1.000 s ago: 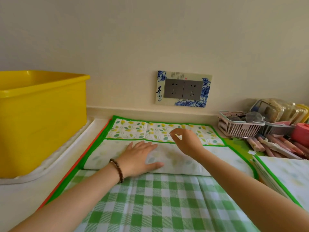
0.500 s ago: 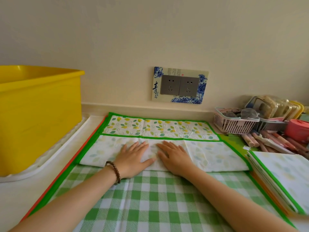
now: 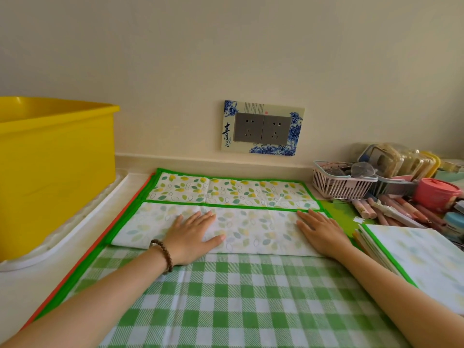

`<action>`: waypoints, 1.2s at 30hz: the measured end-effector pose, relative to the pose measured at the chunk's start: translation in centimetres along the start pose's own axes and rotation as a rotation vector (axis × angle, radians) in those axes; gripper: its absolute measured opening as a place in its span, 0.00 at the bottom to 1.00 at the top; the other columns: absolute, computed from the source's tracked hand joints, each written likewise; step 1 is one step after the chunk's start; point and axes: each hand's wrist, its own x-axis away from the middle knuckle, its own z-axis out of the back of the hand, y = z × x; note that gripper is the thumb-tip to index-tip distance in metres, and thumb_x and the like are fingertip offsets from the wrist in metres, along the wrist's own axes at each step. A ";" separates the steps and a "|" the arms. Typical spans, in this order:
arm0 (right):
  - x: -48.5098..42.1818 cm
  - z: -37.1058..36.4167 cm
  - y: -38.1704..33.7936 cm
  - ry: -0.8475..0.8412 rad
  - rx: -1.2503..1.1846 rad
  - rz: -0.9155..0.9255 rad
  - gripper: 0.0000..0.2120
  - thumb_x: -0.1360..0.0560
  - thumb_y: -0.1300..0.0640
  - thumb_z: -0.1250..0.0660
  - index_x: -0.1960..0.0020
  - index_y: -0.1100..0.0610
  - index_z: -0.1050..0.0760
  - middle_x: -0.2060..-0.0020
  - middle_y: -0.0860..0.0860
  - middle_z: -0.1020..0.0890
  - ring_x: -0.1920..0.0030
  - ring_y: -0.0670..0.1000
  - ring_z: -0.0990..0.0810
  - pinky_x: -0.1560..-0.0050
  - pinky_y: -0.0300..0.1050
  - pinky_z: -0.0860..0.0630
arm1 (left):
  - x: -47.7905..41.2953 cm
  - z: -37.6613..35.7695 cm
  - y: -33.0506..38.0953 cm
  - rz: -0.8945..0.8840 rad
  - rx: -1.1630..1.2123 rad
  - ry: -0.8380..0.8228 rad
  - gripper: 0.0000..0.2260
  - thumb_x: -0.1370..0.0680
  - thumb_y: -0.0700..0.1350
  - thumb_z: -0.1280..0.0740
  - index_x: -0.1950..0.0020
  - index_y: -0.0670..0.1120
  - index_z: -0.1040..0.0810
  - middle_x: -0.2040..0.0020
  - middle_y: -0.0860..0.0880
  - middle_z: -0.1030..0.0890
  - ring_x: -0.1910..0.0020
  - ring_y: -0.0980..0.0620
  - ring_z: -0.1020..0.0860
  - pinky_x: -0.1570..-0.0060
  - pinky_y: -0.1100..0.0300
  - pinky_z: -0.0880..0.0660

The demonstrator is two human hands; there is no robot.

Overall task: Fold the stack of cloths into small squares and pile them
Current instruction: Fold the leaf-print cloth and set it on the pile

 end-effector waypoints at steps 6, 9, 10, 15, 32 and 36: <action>0.0 0.7 -0.9 -0.042 0.011 -0.028 0.25 0.20 0.40 0.55 0.24 0.45 0.49 0.23 0.48 0.50 0.24 0.51 0.51 0.25 0.52 0.55 | 0.2 0.4 0.2 -0.001 0.014 -0.003 0.32 0.22 0.65 0.54 0.22 0.52 0.55 0.22 0.56 0.56 0.24 0.55 0.57 0.26 0.48 0.61; 0.6 1.0 -3.3 -0.016 -0.039 0.022 0.25 0.19 0.42 0.53 0.24 0.47 0.46 0.23 0.49 0.48 0.24 0.51 0.46 0.25 0.52 0.52 | 0.3 0.6 0.2 -0.003 0.024 -0.008 0.32 0.22 0.66 0.54 0.22 0.52 0.54 0.22 0.56 0.55 0.24 0.55 0.57 0.26 0.48 0.60; 0.9 0.9 -4.4 -0.011 -0.058 0.062 0.24 0.19 0.43 0.52 0.24 0.47 0.45 0.24 0.49 0.47 0.25 0.51 0.45 0.25 0.51 0.51 | 0.4 0.7 0.2 -0.002 0.023 -0.011 0.32 0.22 0.66 0.54 0.22 0.52 0.54 0.22 0.56 0.55 0.24 0.55 0.57 0.26 0.48 0.60; 2.5 -0.3 -9.9 -0.020 -0.111 0.255 0.25 0.20 0.41 0.51 0.25 0.46 0.44 0.24 0.48 0.47 0.24 0.49 0.48 0.25 0.50 0.54 | 0.5 0.7 0.3 0.003 0.019 -0.012 0.32 0.22 0.66 0.53 0.22 0.52 0.53 0.22 0.55 0.55 0.24 0.54 0.57 0.26 0.48 0.60; 3.3 -2.4 -11.2 -0.067 -0.077 0.323 0.30 0.24 0.33 0.54 0.25 0.40 0.50 0.24 0.43 0.50 0.24 0.44 0.54 0.25 0.47 0.58 | 1.5 0.4 -2.7 -0.033 0.057 -0.055 0.45 0.41 0.80 0.59 0.26 0.66 0.54 0.23 0.59 0.57 0.24 0.56 0.61 0.29 0.42 0.64; 3.3 -2.4 -11.1 -0.070 -0.075 0.330 0.29 0.24 0.33 0.54 0.25 0.40 0.51 0.24 0.42 0.50 0.24 0.44 0.54 0.25 0.47 0.58 | 2.8 0.8 -5.6 -0.006 0.063 -0.064 0.41 0.40 0.80 0.59 0.27 0.69 0.55 0.23 0.61 0.58 0.25 0.56 0.61 0.28 0.42 0.64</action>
